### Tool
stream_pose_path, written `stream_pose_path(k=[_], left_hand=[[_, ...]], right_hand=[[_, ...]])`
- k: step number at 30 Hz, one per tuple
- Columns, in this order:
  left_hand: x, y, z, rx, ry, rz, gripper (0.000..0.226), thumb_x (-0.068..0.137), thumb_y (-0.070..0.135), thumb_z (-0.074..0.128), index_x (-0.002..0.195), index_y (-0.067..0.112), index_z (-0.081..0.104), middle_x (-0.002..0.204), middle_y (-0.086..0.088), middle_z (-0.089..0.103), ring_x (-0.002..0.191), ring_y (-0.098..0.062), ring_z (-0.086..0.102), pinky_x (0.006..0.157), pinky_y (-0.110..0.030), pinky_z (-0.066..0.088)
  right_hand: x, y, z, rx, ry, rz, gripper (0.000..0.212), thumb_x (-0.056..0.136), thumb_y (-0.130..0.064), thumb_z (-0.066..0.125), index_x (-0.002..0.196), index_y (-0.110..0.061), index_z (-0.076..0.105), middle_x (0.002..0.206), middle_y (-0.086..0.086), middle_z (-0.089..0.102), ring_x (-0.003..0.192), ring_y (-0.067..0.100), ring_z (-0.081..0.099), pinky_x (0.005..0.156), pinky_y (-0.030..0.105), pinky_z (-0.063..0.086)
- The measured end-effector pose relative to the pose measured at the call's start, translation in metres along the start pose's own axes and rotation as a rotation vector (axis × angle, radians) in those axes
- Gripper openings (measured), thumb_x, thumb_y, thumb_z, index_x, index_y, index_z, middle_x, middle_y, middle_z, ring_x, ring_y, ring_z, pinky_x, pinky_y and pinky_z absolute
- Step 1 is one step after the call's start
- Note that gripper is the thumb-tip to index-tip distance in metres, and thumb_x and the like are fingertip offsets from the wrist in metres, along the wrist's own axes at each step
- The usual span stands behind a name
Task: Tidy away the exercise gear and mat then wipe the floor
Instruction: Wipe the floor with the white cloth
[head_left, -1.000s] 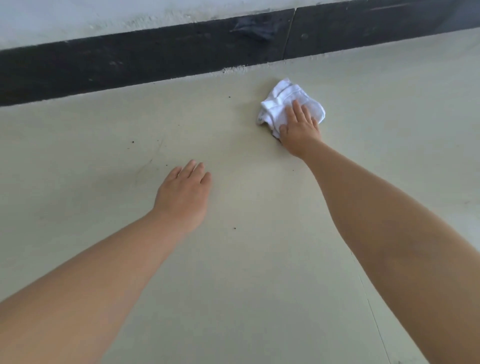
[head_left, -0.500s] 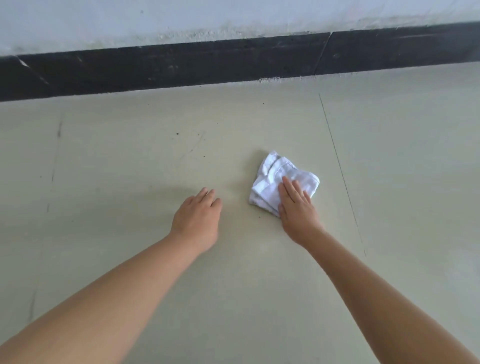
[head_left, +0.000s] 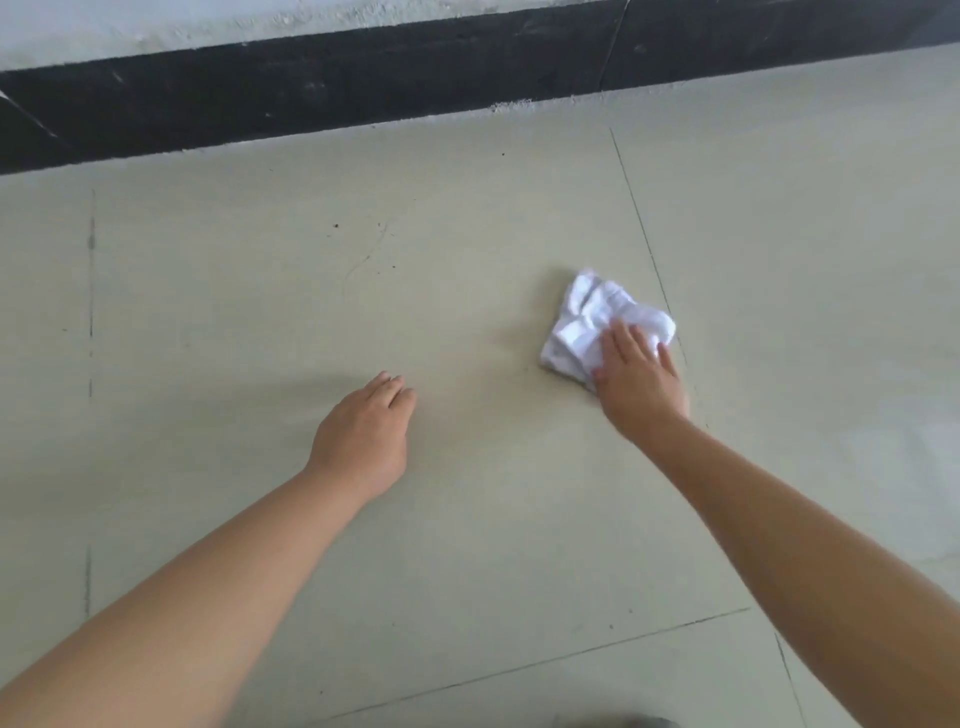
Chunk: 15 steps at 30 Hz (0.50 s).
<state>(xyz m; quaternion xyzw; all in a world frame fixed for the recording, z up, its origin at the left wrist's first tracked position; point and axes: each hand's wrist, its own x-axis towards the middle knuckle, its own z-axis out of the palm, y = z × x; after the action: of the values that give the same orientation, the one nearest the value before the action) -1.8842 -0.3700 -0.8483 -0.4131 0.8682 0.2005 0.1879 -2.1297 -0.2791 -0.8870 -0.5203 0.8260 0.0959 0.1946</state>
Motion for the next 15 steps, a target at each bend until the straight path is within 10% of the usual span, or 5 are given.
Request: stream_pose_path(k=[4, 11, 15], left_hand=[[0.009, 0.032, 0.0, 0.085, -0.072, 0.128, 0.05, 0.098, 0.008, 0.03, 0.148, 0.012, 0.025, 0.159, -0.001, 0.017, 0.149, -0.014, 0.012, 0.118, -0.024, 0.015], [0.019, 0.083, -0.008, 0.224, -0.141, 0.425, 0.054, 0.097, 0.004, 0.028, 0.149, 0.013, 0.022, 0.16, 0.001, 0.013, 0.149, -0.013, 0.009, 0.119, -0.024, 0.012], [0.008, 0.079, -0.003, 0.324, -0.203, 0.573, 0.049, 0.097, 0.009, 0.031, 0.146, 0.01, 0.028, 0.159, -0.002, 0.018, 0.149, -0.015, 0.012, 0.119, -0.026, 0.015]], right_hand=[[-0.025, 0.075, -0.011, 0.123, -0.061, 0.306, 0.049, 0.102, -0.02, 0.026, 0.147, -0.005, 0.017, 0.159, 0.005, 0.007, 0.146, 0.023, 0.009, 0.117, 0.035, 0.014], [-0.12, 0.004, 0.039, 0.325, -0.171, 0.149, 0.05, 0.1, -0.017, 0.021, 0.149, -0.011, 0.014, 0.159, -0.005, -0.002, 0.148, 0.018, -0.001, 0.118, 0.03, 0.016], [-0.163, -0.064, 0.058, 0.193, -0.295, -0.017, 0.057, 0.074, -0.025, 0.029, 0.116, -0.019, 0.067, 0.13, -0.008, 0.059, 0.119, 0.01, 0.058, 0.095, 0.02, 0.049]])
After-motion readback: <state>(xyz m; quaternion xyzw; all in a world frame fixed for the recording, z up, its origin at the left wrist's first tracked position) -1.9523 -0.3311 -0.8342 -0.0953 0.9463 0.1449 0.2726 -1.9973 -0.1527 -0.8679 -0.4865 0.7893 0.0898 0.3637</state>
